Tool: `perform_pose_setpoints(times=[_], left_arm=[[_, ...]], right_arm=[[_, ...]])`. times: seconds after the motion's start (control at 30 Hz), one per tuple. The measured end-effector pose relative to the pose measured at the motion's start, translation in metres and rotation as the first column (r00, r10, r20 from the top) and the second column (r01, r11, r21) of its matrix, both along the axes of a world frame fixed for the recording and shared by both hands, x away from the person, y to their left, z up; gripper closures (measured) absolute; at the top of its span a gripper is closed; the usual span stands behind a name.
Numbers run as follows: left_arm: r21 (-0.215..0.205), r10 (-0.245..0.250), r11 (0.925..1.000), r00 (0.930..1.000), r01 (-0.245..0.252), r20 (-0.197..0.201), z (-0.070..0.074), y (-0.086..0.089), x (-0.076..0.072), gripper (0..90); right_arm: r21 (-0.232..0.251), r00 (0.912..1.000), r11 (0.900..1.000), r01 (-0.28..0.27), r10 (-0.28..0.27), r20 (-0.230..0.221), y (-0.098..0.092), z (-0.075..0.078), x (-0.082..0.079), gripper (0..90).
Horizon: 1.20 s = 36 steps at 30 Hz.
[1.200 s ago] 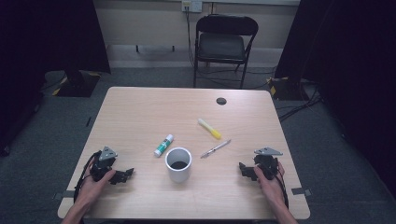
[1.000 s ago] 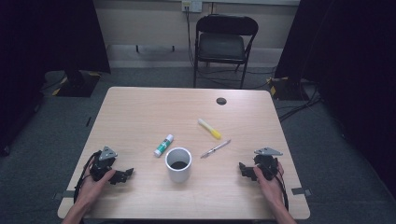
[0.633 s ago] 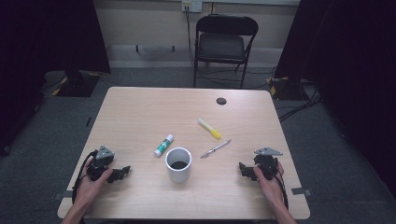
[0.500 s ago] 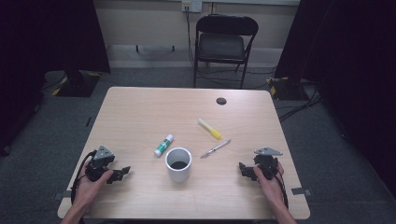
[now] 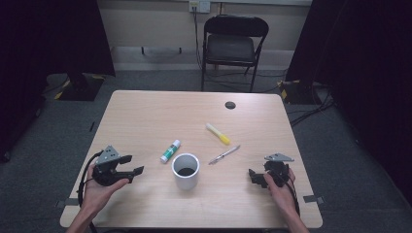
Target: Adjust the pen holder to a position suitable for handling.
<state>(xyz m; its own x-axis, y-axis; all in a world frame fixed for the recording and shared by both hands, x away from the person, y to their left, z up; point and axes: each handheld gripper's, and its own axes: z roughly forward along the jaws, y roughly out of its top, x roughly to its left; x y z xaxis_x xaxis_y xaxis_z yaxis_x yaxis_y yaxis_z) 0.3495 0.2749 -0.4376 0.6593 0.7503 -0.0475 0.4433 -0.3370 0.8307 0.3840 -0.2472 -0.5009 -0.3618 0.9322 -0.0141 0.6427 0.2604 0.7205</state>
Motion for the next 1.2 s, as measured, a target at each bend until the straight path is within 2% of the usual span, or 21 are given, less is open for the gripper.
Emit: perform_pose_setpoints(times=[0.13, 0.33, 0.37, 0.4, 0.43, 0.53, 0.57, 0.67, 0.8, 0.97, 1.0, 1.13, 1.17, 1.2], left_arm=[[-0.014, -0.062, 0.9980, 0.9976, 0.062, 0.029, 0.015, -0.020, 0.002, 40.2], [-0.036, -0.114, 0.9927, 0.9924, 0.115, 0.047, 0.025, -0.040, 0.008, 49.5], [-0.046, -0.128, 0.9904, 0.9909, 0.130, 0.042, 0.026, -0.044, 0.011, 49.5], [-0.054, -0.151, 0.9867, 0.9877, 0.153, 0.042, 0.029, -0.053, 0.014, 53.2], [-0.054, -0.151, 0.9867, 0.9877, 0.153, 0.042, 0.029, -0.053, 0.014, 54.8], [-0.077, -0.189, 0.9784, 0.9812, 0.192, 0.040, 0.033, -0.068, 0.022, 57.9], [-0.077, -0.189, 0.9784, 0.9812, 0.192, 0.040, 0.033, -0.068, 0.022, 58.5], [-0.096, -0.213, 0.9723, 0.9770, 0.213, 0.019, 0.029, -0.079, 0.029, 60.6], [-0.095, -0.212, 0.9729, 0.9772, 0.211, -0.004, 0.021, -0.087, 0.038, 66.4], [-0.127, -0.222, 0.9681, 0.9745, 0.216, -0.032, 0.017, -0.093, 0.043, 68.2], [-0.109, -0.223, 0.9697, 0.9742, 0.219, -0.033, 0.016, -0.096, 0.045, 68.4], [-0.103, -0.226, 0.9703, 0.9726, 0.219, -0.056, 0.012, -0.102, 0.048, 69.0], [-0.098, -0.232, 0.9692, 0.9710, 0.226, -0.057, 0.011, -0.104, 0.049, 69.5], [-0.083, -0.229, 0.9713, 0.9711, 0.223, -0.068, 0.010, -0.107, 0.051, 71.8]], right_arm=[[0.000, 1.0000, 1.000, 0.000, 0.000, 0.000, 0.000, 0.000, 0.000, 4.0], [0.001, 1.0000, 1.000, -0.001, 0.001, -0.001, 0.000, 0.000, 0.000, 4.0], [0.001, 1.0000, 1.000, -0.001, 0.001, -0.001, 0.000, 0.000, 0.000, 4.0], [0.001, 1.0000, 1.000, -0.001, 0.001, -0.001, 0.000, 0.000, 0.000, 4.0], [0.001, 1.0000, 1.000, -0.001, 0.001, -0.001, 0.000, 0.000, 0.000, 4.0], [0.000, 1.0000, 1.000, -0.004, 0.004, -0.001, 0.000, 0.000, 0.000, 4.0], [0.000, 1.0000, 1.000, -0.004, 0.004, -0.001, 0.000, 0.000, 0.000, 4.0], [0.001, 1.0000, 1.000, -0.004, 0.004, -0.001, 0.000, 0.000, 0.000, 4.0], [0.001, 1.0000, 1.000, -0.008, 0.008, -0.001, 0.000, 0.000, 0.000, 4.0], [0.002, 0.9999, 1.000, -0.012, 0.012, 0.001, 0.000, 0.000, 0.000, 4.0], [0.002, 0.9999, 1.000, -0.013, 0.013, 0.000, 0.001, 0.000, 0.000, 4.0], [0.000, 0.9999, 1.000, -0.016, 0.016, -0.001, 0.000, 0.000, 0.000, 4.0], [0.000, 0.9999, 1.000, -0.016, 0.016, -0.001, 0.000, 0.000, 0.000, 4.0], [0.000, 0.9999, 1.000, -0.016, 0.016, -0.001, 0.000, 0.000, 0.000, 4.0]])
